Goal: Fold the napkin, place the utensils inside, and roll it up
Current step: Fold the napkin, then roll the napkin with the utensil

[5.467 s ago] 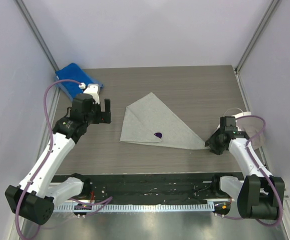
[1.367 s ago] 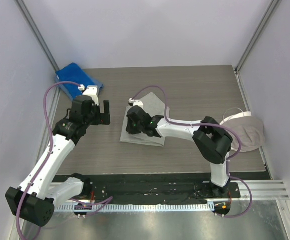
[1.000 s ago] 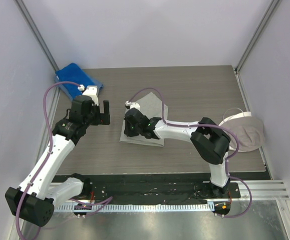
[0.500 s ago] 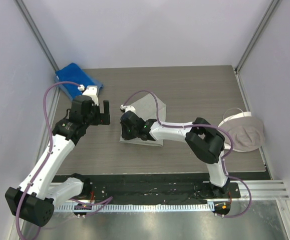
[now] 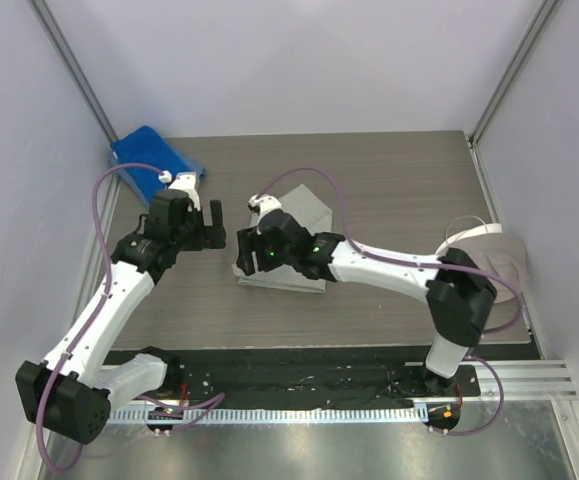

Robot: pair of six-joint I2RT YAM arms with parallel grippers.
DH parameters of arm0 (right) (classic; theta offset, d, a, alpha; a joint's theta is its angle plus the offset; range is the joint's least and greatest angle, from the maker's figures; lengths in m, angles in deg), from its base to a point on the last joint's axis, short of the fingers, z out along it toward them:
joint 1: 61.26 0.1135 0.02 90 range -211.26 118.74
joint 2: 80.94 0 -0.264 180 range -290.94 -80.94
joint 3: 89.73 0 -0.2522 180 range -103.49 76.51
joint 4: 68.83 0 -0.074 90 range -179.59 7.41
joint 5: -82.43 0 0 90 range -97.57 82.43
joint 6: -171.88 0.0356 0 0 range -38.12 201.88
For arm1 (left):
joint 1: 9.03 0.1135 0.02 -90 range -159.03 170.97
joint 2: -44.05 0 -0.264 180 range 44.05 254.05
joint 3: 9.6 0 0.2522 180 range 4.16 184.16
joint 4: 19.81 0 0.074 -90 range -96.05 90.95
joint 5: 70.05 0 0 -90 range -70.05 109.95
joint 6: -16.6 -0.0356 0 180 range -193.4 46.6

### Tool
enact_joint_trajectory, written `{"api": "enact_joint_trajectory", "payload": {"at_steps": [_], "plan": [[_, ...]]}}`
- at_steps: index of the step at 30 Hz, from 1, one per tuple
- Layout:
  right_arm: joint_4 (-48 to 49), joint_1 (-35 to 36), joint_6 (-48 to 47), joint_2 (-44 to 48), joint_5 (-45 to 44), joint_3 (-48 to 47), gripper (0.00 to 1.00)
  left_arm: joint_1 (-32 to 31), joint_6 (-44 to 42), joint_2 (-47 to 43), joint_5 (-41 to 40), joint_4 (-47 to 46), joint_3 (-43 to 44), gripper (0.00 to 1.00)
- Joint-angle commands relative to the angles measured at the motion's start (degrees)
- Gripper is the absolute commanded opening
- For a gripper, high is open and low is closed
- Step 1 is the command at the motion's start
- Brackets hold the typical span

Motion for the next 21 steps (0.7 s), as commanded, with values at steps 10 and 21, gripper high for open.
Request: {"api": "enact_joint_trajectory", "payload": {"at_steps": [10, 21], "plan": [[-6.65, -17.70, 7.05, 20.73, 5.66, 23.97, 0.76, 0.24, 18.64, 3.41, 12.39, -15.90, -13.83, 1.00], [-3.66, -21.77, 9.34, 20.66, 11.30, 28.82, 0.77, 0.33, 18.82, 6.40, 11.95, -19.42, -16.82, 1.00]]}}
